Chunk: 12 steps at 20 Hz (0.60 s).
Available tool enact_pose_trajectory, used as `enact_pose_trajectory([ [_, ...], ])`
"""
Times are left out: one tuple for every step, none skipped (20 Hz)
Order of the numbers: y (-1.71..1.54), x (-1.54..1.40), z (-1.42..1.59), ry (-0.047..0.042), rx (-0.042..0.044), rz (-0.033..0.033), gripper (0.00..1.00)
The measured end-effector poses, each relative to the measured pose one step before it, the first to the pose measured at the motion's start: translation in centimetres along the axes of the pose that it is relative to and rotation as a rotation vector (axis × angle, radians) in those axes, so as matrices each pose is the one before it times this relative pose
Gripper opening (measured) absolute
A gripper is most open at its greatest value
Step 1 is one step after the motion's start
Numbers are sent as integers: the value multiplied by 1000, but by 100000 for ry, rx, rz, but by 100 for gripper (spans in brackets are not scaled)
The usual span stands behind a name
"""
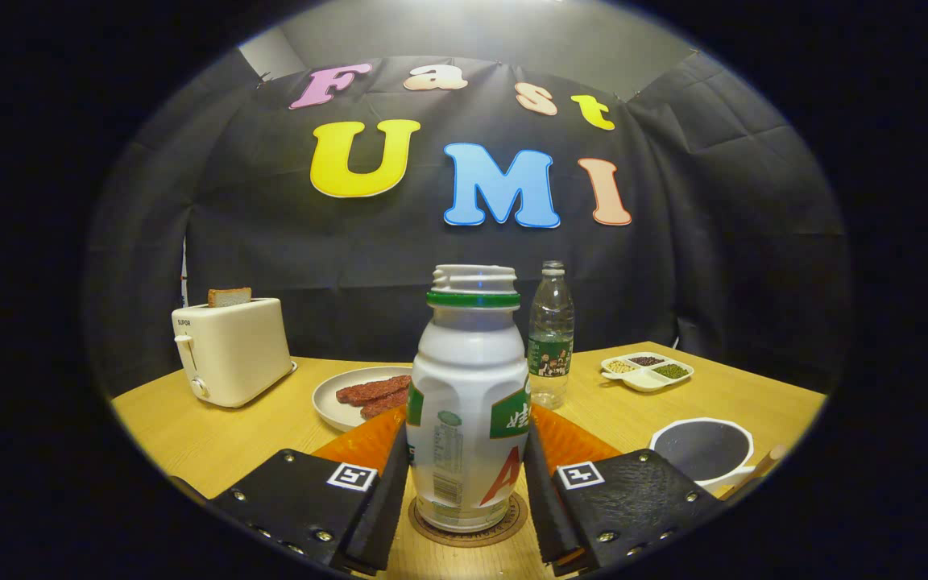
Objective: Take the bottle from table, then pour the juice into the cup, finally place the bottle on the coaster
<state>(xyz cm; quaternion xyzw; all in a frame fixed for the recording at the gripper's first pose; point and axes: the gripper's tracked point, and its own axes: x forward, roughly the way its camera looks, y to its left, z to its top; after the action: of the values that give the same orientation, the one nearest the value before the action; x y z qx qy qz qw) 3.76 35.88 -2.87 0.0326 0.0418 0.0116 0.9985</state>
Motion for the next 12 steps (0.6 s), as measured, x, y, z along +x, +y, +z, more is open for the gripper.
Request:
enact_pose_trajectory([
  [-43, 86, 84, -809, 733, 167, 67],
  [-218, 232, -104, 70, -157, -441, 67],
  [58, -132, 105, -199, 294, 71, 67],
  [34, -5, 43, -6, 402, -18, 67],
  [9, 17, -67, -241, -113, 386, 68],
  [72, 51, 86, -680, 562, 686, 68],
  [30, 114, -266, 307, 1818, 520, 71],
  [28, 145, -307, 653, 1377, 162, 72],
  [-156, -157, -241, 923, 478, -380, 77],
  [-184, -22, -52, 408, -385, -712, 88],
  [-82, -293, 313, -418, -377, 259, 100],
  [3, -72, 344, -1148, -75, 118, 99],
])
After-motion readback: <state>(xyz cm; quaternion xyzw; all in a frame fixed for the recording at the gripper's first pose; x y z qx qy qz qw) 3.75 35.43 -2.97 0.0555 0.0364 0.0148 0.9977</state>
